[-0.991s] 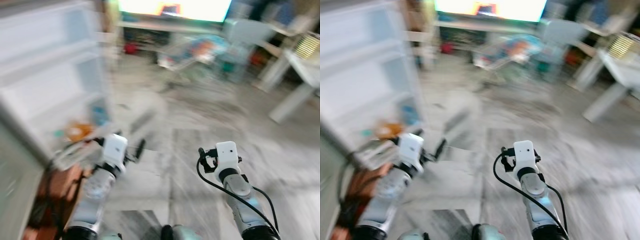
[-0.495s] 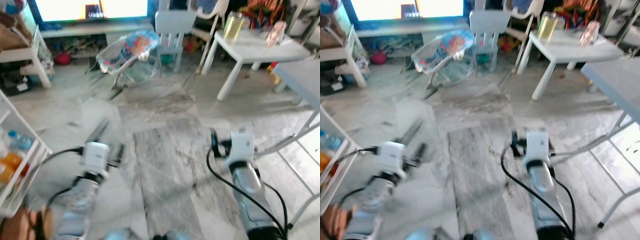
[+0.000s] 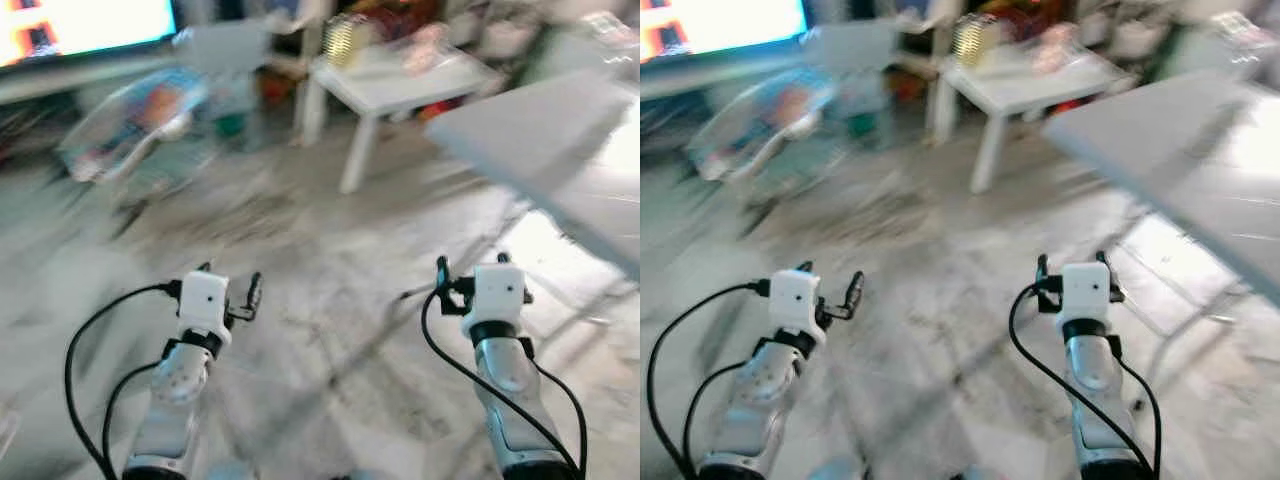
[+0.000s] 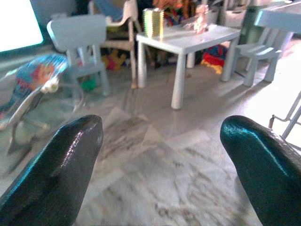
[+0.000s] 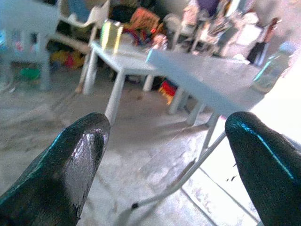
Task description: Restocking fridge
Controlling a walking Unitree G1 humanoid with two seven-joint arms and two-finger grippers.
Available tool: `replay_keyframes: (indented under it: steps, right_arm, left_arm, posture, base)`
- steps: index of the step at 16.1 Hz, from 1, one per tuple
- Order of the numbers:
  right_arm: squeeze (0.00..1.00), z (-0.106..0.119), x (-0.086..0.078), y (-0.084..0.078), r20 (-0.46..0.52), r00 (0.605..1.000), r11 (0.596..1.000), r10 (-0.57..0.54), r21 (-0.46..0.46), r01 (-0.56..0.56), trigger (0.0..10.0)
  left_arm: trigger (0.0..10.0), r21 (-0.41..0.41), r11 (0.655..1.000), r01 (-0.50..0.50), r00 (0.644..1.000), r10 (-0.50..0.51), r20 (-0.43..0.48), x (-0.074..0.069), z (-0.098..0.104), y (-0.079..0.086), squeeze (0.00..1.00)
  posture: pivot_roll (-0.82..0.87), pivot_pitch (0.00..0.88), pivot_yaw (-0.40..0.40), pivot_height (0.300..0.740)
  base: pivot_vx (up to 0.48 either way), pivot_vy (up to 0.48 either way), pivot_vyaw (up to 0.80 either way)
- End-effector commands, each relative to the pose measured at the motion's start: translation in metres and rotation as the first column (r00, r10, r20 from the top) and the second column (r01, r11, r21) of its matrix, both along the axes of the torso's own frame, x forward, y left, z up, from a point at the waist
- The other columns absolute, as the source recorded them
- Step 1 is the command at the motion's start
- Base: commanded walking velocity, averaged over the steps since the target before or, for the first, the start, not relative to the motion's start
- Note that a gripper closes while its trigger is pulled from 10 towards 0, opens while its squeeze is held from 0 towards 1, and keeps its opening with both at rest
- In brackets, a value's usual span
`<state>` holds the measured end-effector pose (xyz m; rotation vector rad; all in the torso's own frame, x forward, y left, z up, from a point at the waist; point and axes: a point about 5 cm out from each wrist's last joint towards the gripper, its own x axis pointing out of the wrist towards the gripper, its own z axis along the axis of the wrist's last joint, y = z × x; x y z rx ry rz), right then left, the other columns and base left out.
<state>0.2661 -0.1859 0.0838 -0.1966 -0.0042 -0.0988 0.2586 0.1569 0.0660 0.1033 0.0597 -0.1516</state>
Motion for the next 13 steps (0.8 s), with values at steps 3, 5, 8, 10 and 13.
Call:
replay_keyframes:
  steps: [3, 5, 8, 10, 13]
  right_arm:
    - [0.0, 0.0, 0.001, 0.009, 0.007, 1.0, 1.0, 0.017, 0.017, -0.017, 10.0]
    - [0.0, 0.002, 0.003, 0.009, 0.016, 1.0, 0.999, 0.008, 0.038, -0.009, 10.0]
    - [0.0, 0.002, 0.003, 0.01, 0.017, 1.0, 0.999, 0.008, 0.036, -0.009, 10.0]
    - [0.0, 0.007, 0.003, 0.008, 0.044, 0.999, 0.999, 0.002, 0.045, -0.004, 10.0]
    - [0.0, 0.025, 0.006, 0.007, 0.122, 0.993, 0.995, -0.01, 0.102, -0.003, 10.0]
  left_arm:
    - [10.0, 0.001, 1.0, -0.023, 1.0, 0.023, -0.006, 0.004, 0.0, 0.006, 0.0]
    - [10.0, -0.001, 1.0, -0.017, 1.0, 0.017, -0.004, 0.004, 0.001, 0.004, 0.0]
    - [10.0, -0.002, 1.0, -0.017, 1.0, 0.017, -0.001, 0.004, 0.001, 0.005, 0.0]
    - [10.0, -0.009, 0.999, -0.04, 0.999, 0.04, 0.025, 0.007, 0.006, 0.007, 0.0]
    - [10.0, -0.026, 0.996, -0.088, 0.995, 0.089, 0.041, 0.01, 0.01, 0.01, 0.0]
  posture:
    - [0.09, 0.032, -0.065, 0.74]
    - [0.09, 0.03, -0.064, 0.74]
    - [0.1, 0.025, -0.063, 0.74]
    - [0.09, 0.02, -0.059, 0.74]
    - [0.07, 0.017, -0.05, 0.74]
  base:
    - [0.395, 0.0, -0.8]
    - [0.405, 0.0, -0.8]
    - [0.407, 0.0, -0.8]
    - [0.407, 0.0, -0.8]
    - [0.405, 0.0, -0.8]
